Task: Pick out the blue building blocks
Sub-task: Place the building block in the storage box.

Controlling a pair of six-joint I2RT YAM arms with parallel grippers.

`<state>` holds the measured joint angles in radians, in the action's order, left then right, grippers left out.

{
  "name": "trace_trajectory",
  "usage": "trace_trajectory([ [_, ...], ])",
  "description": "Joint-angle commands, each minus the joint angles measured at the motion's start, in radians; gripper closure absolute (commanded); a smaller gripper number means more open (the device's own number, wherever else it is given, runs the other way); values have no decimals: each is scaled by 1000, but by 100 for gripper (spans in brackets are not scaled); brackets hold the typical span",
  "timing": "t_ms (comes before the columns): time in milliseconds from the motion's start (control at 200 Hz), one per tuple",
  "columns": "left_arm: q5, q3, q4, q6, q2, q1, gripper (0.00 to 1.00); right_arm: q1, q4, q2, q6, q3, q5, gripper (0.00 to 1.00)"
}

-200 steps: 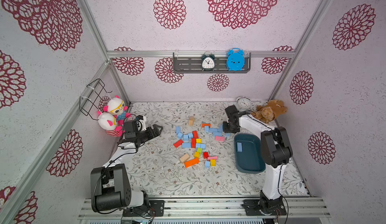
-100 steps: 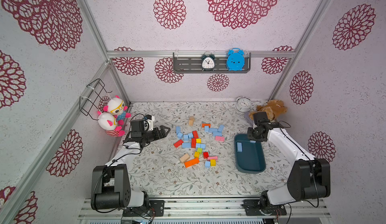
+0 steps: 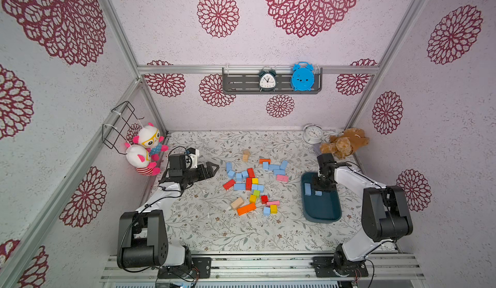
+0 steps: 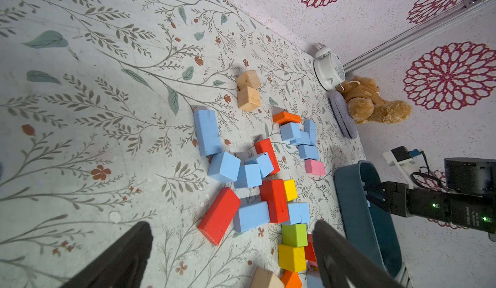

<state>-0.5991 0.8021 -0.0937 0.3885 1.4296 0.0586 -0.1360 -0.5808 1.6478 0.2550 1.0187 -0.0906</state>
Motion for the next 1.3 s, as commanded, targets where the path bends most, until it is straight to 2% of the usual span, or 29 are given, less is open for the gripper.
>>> trace_trajectory([
  [0, 11, 2, -4, -21, -3, -6, 3, 3, 24, 18, -27, 36, 30, 71],
  [205, 13, 6, -4, -17, 8, -6, 3, 8, 69, 38, -30, 29, 62, 68],
  [345, 31, 3, -9, -24, 8, -7, 3, 16, 85, 31, -27, 32, 77, 61],
  [445, 42, 4, -14, -30, 8, -6, 3, 23, 77, 17, -25, 36, 88, 50],
  [665, 41, 5, -16, -28, 8, -6, 3, 74, 87, -24, -13, 13, 167, 44],
  [881, 42, 5, -17, -30, 8, -6, 3, 111, 146, -7, 4, -17, 276, 43],
  [1296, 56, 6, -23, -31, 15, -6, 3, 115, 153, 28, 1, -15, 331, 44],
])
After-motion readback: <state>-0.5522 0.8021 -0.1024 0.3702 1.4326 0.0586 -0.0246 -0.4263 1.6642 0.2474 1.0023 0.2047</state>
